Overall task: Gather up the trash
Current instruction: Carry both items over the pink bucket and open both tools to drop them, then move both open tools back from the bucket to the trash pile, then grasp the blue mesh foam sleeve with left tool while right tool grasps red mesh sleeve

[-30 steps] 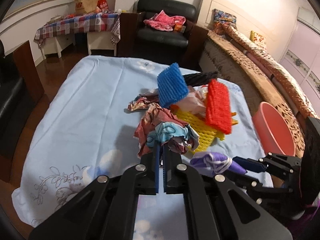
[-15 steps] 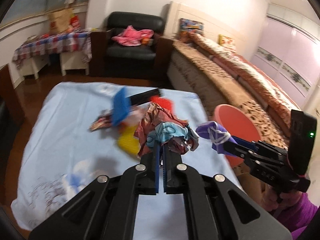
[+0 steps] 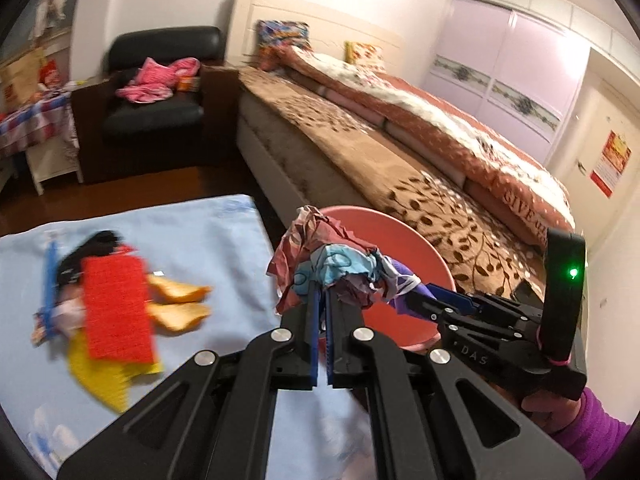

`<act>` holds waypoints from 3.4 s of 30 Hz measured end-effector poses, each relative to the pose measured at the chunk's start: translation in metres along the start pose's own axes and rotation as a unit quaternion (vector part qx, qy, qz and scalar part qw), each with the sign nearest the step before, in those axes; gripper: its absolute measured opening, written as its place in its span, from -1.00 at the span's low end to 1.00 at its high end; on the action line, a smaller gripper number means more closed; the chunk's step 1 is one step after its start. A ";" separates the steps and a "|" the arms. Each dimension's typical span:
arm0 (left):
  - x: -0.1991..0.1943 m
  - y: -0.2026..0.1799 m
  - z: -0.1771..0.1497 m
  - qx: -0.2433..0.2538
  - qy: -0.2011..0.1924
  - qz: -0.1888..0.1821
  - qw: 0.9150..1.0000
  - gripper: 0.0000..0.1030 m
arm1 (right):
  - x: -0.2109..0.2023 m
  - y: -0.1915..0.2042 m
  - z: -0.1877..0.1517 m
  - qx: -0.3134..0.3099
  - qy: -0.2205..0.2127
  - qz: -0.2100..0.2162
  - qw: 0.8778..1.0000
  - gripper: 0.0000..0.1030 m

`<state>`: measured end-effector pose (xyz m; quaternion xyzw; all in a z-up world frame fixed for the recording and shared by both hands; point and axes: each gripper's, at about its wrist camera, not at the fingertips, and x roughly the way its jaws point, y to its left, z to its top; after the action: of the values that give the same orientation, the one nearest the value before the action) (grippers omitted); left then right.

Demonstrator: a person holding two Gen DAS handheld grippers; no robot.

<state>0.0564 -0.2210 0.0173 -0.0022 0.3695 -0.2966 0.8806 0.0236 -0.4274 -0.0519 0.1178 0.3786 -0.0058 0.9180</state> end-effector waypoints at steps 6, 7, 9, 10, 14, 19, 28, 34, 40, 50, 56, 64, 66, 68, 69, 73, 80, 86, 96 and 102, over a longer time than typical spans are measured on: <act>0.050 -0.014 -0.005 0.012 0.045 0.001 0.999 -0.96 | 0.016 -0.020 0.003 0.013 0.016 -0.020 1.000 -0.47; 0.056 -0.015 -0.006 0.013 0.052 0.003 0.999 -0.96 | 0.019 -0.023 0.004 0.015 0.018 -0.022 0.999 -0.46; 0.065 -0.016 -0.009 0.011 0.064 -0.001 0.998 -0.96 | 0.022 -0.025 0.005 0.016 0.022 -0.024 0.999 -0.45; 0.068 -0.016 -0.009 0.011 0.067 -0.003 0.998 -0.96 | 0.023 -0.026 0.005 0.016 0.024 -0.025 0.999 -0.45; 0.074 -0.019 -0.009 0.014 0.072 -0.009 0.997 -0.96 | 0.028 -0.028 0.007 0.015 0.028 -0.029 0.999 -0.42; 0.079 -0.019 -0.011 0.007 0.087 -0.028 0.996 -0.76 | 0.026 -0.025 0.008 0.012 0.021 -0.032 0.999 -0.13; 0.055 -0.016 -0.005 0.005 0.053 -0.028 0.998 -0.38 | 0.007 -0.027 0.012 0.008 -0.013 -0.036 0.999 0.13; 0.036 -0.006 -0.006 -0.010 0.038 -0.022 0.999 -0.38 | -0.006 -0.021 0.014 -0.013 -0.028 -0.028 0.999 0.15; 0.011 0.006 -0.009 -0.027 0.012 -0.022 0.999 -0.38 | -0.037 -0.025 0.024 -0.005 -0.057 -0.053 0.997 0.15; -0.027 0.013 -0.029 -0.017 -0.009 -0.038 0.999 -0.38 | -0.077 -0.011 0.011 0.016 -0.071 -0.067 0.995 0.20; -0.055 0.030 -0.042 -0.020 -0.026 -0.005 0.999 -0.37 | -0.071 0.032 0.007 -0.023 -0.070 -0.018 0.997 0.20; -0.100 0.073 -0.058 -0.065 -0.044 0.068 0.995 -0.36 | -0.053 0.120 0.000 -0.099 -0.066 0.074 0.990 0.22; -0.111 0.084 -0.064 -0.074 -0.047 0.086 0.992 -0.36 | -0.050 0.138 -0.003 -0.111 -0.064 0.092 0.987 0.23; -0.121 0.094 -0.070 -0.083 -0.050 0.101 0.990 -0.36 | -0.048 0.152 -0.006 -0.120 -0.064 0.103 0.985 0.24; -0.127 0.099 -0.073 -0.088 -0.052 0.109 0.989 -0.36 | -0.049 0.158 -0.008 -0.124 -0.066 0.107 0.984 0.25; -0.141 0.116 -0.081 -0.103 -0.048 0.134 0.984 -0.36 | -0.047 0.179 -0.015 -0.133 -0.065 0.122 0.981 0.29; -0.145 0.145 -0.087 -0.127 -0.036 0.156 0.979 -0.36 | -0.030 0.191 -0.018 -0.133 -0.044 0.126 0.982 0.29; -0.129 0.167 -0.070 -0.144 -0.028 0.161 0.976 -0.36 | -0.007 0.192 -0.013 -0.130 -0.027 0.119 0.984 0.27; -0.072 0.184 -0.031 -0.146 0.000 0.176 0.974 -0.36 | 0.029 0.194 -0.002 -0.120 0.004 0.128 0.985 0.22; -0.042 0.210 -0.030 -0.181 0.026 0.196 0.963 -0.37 | 0.045 0.196 0.007 -0.119 0.010 0.135 0.984 0.21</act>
<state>0.1227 -0.0195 -0.0244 -0.0811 0.4331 -0.0463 0.8965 0.0801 -0.2348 -0.0365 0.0579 0.3665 0.1641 0.9140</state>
